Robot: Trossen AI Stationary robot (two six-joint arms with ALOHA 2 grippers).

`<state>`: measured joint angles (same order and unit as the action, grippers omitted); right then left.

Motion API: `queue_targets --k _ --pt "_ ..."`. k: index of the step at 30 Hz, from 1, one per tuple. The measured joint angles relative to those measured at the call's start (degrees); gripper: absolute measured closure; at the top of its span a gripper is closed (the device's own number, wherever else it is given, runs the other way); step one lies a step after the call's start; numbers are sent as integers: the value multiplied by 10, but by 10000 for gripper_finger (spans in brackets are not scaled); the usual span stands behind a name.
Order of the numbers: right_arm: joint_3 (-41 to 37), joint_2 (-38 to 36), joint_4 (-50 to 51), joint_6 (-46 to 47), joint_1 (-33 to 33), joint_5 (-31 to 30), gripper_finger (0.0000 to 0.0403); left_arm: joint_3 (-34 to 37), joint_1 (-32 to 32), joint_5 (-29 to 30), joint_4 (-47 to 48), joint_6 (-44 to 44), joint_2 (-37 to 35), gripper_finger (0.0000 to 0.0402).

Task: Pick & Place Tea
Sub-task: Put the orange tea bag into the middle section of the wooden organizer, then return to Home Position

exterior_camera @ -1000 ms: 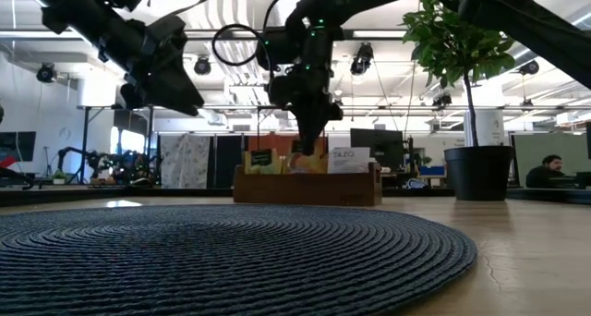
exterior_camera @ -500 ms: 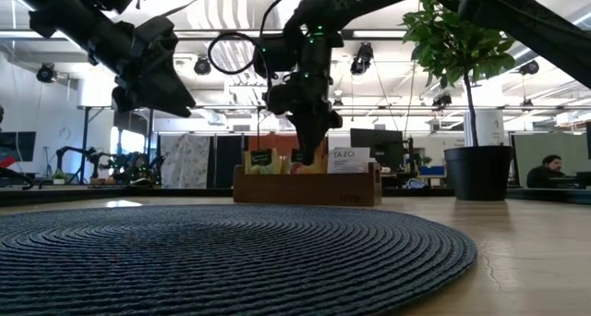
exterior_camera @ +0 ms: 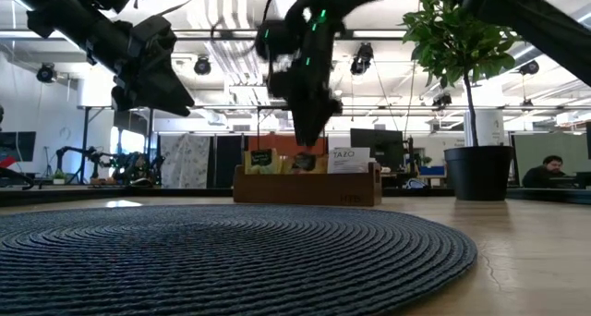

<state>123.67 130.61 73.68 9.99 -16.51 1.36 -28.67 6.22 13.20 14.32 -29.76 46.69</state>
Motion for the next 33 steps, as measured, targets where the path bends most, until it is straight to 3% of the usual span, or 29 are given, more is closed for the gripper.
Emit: queue_targets --k 6,10,12,16,22,27,33 --pt "9 -90 22 -5 22 1 222 0 0 1 4 6 -2 273" --pt "-11 -175 22 -24 68 -4 225 -8 -6 -102 46 -50 -2 273" --pt "-38 -226 18 -23 99 -45 227 -3 -15 -149 28 -45 -8 273" --pt "-156 -339 -20 60 158 -163 231 21 -31 -181 4 -32 -46 273" --pt "-419 -526 -197 198 232 -186 229 105 -52 -266 -132 15 -165 273" --pt "-573 -625 -329 264 248 -197 227 144 -48 -246 -136 43 -280 273" --pt "-692 -701 -412 260 244 -198 233 161 -48 -186 -28 54 -411 273"
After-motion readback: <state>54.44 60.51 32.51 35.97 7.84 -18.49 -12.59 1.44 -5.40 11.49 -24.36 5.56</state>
